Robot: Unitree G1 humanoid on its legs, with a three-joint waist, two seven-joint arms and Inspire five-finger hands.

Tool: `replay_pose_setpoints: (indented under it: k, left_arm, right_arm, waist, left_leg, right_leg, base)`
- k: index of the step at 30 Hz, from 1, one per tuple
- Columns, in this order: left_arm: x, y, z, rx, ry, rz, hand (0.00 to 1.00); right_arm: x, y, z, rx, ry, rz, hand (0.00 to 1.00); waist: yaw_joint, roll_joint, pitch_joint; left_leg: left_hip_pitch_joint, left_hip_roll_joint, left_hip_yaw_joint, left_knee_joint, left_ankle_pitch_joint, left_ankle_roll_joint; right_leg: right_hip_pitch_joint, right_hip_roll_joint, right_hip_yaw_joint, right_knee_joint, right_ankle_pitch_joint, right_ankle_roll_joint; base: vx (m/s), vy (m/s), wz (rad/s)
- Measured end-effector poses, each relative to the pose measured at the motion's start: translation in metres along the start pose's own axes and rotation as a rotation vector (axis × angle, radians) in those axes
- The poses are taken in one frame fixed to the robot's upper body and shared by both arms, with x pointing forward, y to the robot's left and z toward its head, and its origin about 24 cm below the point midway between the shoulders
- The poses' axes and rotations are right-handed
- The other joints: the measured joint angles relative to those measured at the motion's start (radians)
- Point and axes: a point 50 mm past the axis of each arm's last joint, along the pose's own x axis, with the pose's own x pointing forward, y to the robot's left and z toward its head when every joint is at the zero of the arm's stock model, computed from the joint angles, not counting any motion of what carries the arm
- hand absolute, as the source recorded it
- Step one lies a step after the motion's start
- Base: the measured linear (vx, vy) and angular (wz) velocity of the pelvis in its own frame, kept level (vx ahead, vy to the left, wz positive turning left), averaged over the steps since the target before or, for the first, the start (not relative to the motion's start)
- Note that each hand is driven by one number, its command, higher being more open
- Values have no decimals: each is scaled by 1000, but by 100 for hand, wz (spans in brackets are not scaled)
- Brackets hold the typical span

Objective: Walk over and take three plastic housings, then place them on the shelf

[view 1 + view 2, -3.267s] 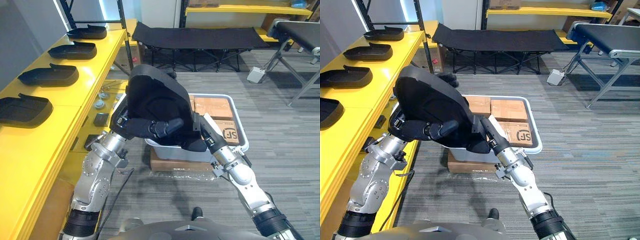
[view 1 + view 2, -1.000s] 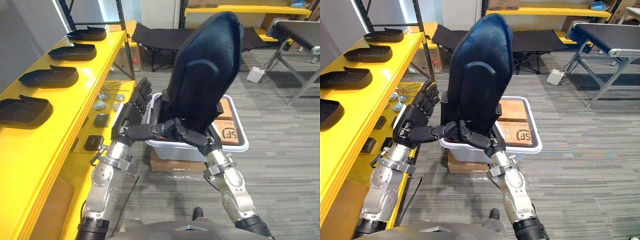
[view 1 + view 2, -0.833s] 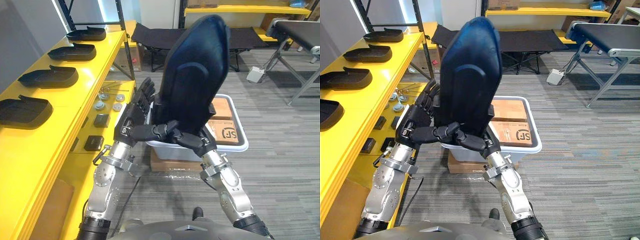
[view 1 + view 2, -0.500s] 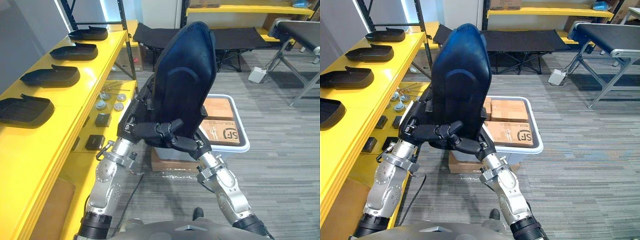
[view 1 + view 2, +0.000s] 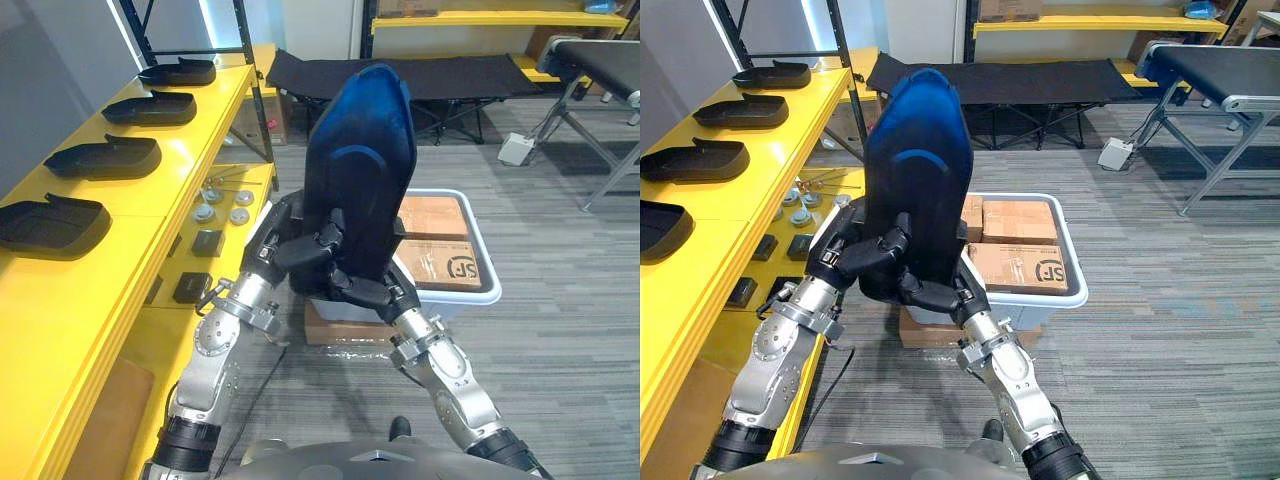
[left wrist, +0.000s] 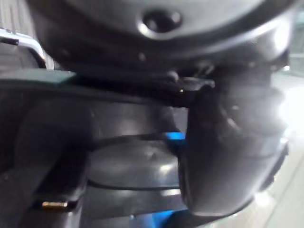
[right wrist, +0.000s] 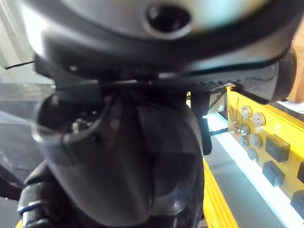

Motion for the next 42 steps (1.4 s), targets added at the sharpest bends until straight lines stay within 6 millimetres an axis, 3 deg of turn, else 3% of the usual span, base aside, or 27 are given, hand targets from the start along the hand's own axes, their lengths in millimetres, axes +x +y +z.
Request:
replay_pose_setpoints:
  k: [11, 18, 22, 27, 32, 42]
  left_arm:
    - [-3, 2, -2, -3, 9, 50, 0]
    - [-12, 7, 0, 36, -81, 361, 0]
    - [-24, 26, 9, 87, -157, 571, 0]
    - [-43, 46, 10, 91, -173, 776, 0]
    - [-56, 54, 12, 105, -198, 861, 0]
    - [-77, 60, 8, 15, -215, 896, 0]
  right_arm:
    - [-1, 0, 2, -85, -8, 5, 100]
    - [2, -4, 21, -71, -115, -39, 100]
    - [-11, -11, 29, -28, -160, -52, 100]
    - [-32, -25, 25, 41, -153, -45, 100]
    - [-50, -32, 18, 102, -130, -41, 100]
    - [-67, -59, 22, 47, -153, -322, 100]
  waist:
    - [0, -2, -1]
    - [0, -11, 2]
    - [0, -17, 6]
    - [-1, -33, 16]
    - [-4, -40, 20]
    - [-3, -40, 33]
  left_leg:
    - [-4, 0, -6, 1, 1, 0]
    - [6, 1, 12, 0, 0, 0]
    - [7, 3, 23, -1, -4, -1]
    - [9, 6, 34, -1, -6, -2]
    - [13, 6, 42, -1, -12, -1]
    - [9, 1, 33, -1, -22, 2]
  right_leg:
    - [1, 0, -5, 1, 5, 7]
    - [-2, 2, 14, 5, 4, 6]
    - [-10, 4, 28, 5, 4, 6]
    - [-13, 7, 35, 5, 6, 9]
    - [-12, 7, 40, 5, 7, 11]
    - [-7, -1, 30, 5, -3, 9]
  base:
    - [0, 0, 1]
    - [-4, 1, -7]
    - [-12, 10, -9]
    - [3, 8, -4]
    - [4, 14, -3]
    - [-13, 19, 2]
